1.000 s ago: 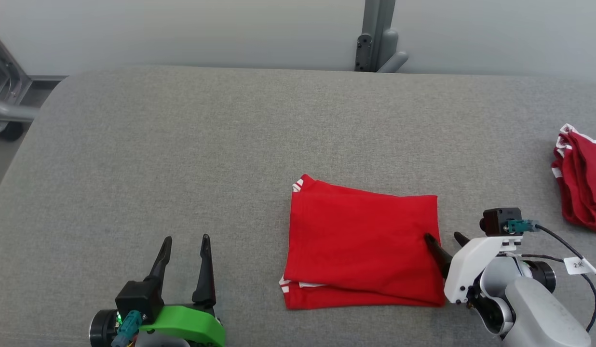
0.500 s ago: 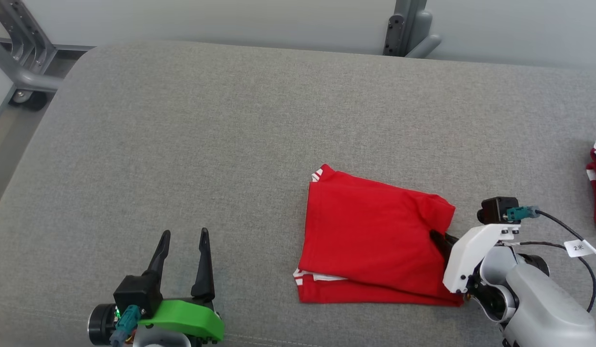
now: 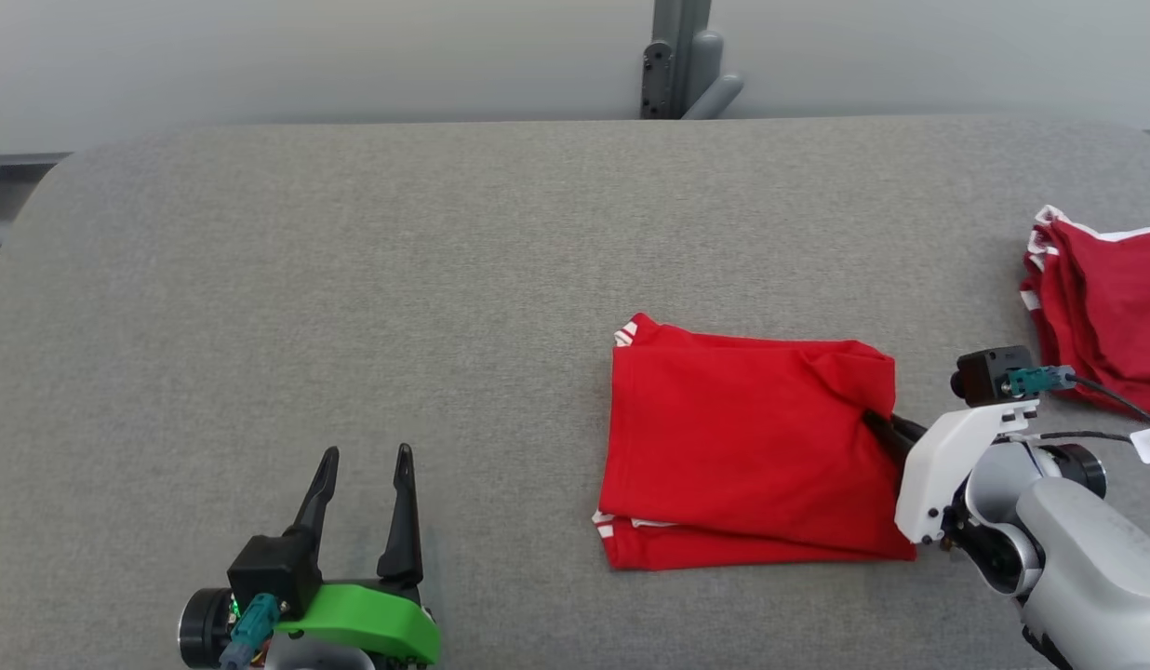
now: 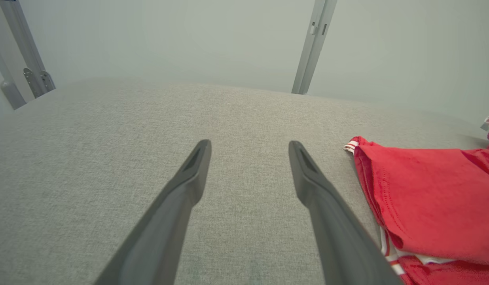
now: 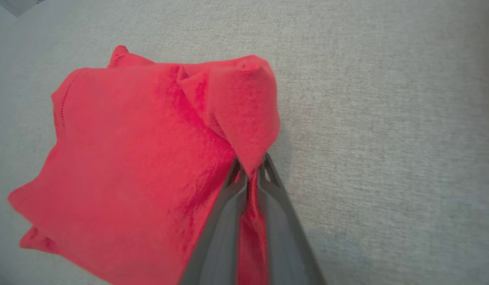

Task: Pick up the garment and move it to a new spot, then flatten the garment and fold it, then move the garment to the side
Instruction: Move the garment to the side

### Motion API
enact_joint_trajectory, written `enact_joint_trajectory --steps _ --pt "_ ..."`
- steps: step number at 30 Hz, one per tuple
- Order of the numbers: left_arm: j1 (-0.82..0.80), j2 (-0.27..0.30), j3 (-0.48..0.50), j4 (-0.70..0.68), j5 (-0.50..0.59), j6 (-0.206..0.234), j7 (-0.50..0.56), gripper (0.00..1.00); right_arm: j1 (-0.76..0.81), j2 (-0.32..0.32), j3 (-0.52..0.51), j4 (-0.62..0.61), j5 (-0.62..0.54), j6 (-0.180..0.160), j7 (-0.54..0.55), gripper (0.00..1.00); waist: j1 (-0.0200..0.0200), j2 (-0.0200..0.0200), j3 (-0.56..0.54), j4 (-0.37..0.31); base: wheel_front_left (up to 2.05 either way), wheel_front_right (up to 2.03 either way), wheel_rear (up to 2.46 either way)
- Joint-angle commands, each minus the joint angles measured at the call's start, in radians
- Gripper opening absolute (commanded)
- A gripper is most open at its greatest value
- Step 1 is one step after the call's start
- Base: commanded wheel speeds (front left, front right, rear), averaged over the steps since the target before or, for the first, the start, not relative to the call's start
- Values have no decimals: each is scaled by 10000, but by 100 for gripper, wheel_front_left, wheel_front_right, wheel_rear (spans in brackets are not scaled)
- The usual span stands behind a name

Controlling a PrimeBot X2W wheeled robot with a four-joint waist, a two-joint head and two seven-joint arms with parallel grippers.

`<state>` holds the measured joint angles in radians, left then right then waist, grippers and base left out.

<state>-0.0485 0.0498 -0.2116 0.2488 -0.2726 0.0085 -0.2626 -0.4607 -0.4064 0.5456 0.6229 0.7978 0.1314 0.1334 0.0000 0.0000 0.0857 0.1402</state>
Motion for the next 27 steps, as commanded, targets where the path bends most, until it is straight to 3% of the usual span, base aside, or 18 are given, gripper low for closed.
enact_joint_trajectory --steps 1,7,15,21,27 --pt "94 20 17 -23 -96 21 -21 100 -101 -116 19 -51 -33 -17 1 0 0 0 -175 -828 0 0 0" --pt "33 20 -134 -80 -119 55 -21 100 -375 -600 -72 -352 -230 -17 216 0 0 0 -122 -2245 0 0 0" --pt "-352 23 -305 -43 48 0 -21 100 -870 -625 -248 -792 -503 -17 486 0 0 0 336 -3840 0 0 0" --pt "-640 26 -456 78 120 -84 -21 100 -1134 -518 -487 -837 -695 -17 497 0 0 0 572 -4128 0 0 0" --pt "-658 34 -608 217 -13 -93 -21 100 -1442 -386 -742 -680 -964 -15 328 0 0 0 409 -3645 0 0 0"
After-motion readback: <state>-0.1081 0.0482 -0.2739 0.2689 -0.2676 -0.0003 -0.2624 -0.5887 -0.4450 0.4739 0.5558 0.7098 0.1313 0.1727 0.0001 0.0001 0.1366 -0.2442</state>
